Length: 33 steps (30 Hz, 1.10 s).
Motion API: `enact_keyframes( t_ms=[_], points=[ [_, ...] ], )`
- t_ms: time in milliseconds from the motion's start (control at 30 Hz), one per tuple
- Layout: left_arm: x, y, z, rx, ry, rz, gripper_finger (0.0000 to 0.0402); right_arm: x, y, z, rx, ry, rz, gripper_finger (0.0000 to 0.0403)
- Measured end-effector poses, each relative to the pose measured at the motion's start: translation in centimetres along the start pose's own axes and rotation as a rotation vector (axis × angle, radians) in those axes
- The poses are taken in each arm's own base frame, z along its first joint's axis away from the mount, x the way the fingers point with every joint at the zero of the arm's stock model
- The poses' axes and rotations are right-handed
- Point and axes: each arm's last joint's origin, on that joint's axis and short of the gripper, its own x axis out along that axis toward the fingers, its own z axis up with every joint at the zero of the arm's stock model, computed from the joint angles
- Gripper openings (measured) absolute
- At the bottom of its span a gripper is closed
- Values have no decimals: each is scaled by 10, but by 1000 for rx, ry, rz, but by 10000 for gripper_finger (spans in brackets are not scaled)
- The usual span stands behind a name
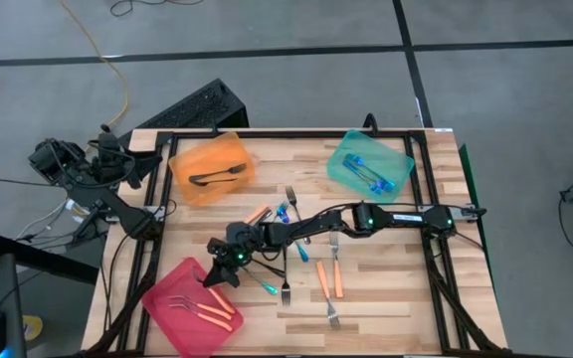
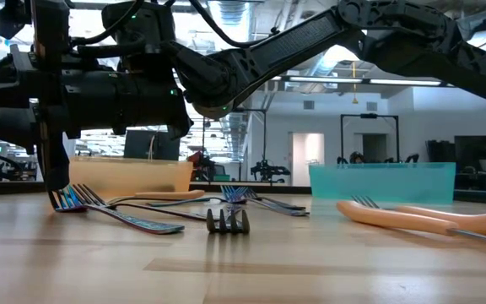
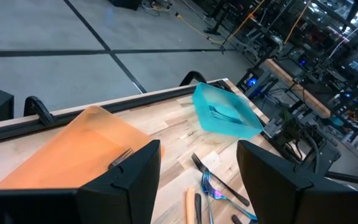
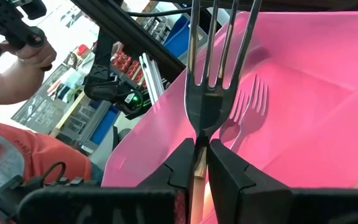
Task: Sort silverware by color (type)
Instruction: Put the orange fork into the pink bin, then put the black fork into the orange bin
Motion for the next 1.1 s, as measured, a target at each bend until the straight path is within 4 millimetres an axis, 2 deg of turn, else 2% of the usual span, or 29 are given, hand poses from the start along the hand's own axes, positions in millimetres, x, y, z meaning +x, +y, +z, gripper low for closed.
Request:
enact_keyframes(
  t_ms=[433, 800, 1100],
  points=[
    [0, 0, 0, 2, 0, 0, 197, 0, 0, 0, -13, 0, -1, 66],
    [0, 0, 0, 2, 0, 0, 197, 0, 1, 1, -17, -3, 3, 154],
    [0, 0, 0, 2, 6, -1, 197, -4, -1, 6, -14, -12, -3, 158]
  ],
)
